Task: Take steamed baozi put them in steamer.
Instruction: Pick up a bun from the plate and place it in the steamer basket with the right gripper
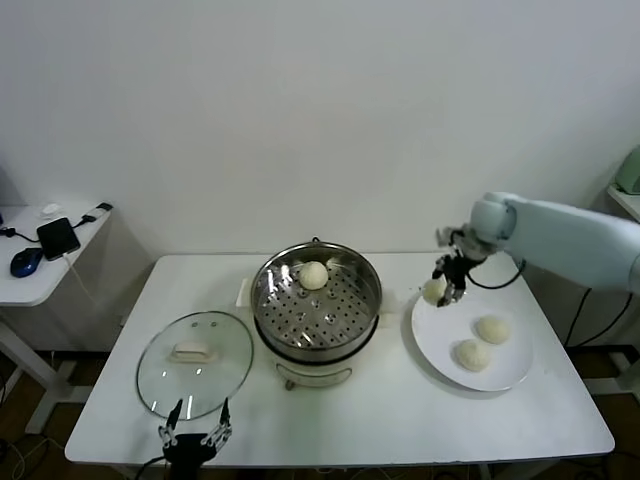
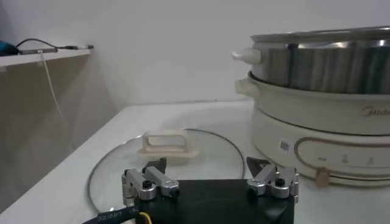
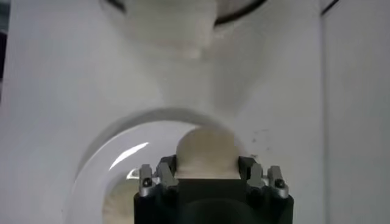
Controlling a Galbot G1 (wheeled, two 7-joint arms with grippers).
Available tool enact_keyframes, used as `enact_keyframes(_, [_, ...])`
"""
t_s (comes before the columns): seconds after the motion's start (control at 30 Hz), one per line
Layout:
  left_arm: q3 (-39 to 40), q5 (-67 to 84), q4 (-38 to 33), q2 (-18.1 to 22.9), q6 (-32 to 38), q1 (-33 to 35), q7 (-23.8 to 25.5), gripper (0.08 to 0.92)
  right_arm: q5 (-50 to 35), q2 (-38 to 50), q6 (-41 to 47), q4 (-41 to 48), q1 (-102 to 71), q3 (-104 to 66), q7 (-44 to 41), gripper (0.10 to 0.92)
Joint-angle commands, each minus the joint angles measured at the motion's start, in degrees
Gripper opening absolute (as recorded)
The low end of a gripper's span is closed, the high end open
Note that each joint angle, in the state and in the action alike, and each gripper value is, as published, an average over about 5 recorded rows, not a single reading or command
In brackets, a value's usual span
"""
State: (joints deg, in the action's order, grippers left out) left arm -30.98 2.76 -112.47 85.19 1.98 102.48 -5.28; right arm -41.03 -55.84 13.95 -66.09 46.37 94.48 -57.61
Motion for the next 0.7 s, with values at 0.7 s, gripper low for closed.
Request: enact_keyframes(0.7, [0.33, -0.24, -0.80, -0.21, 0.28, 0.11, -0.19, 0.823, -14.49, -29.66, 16.32, -0.72, -9.49, -2.69, 18.31, 0.653])
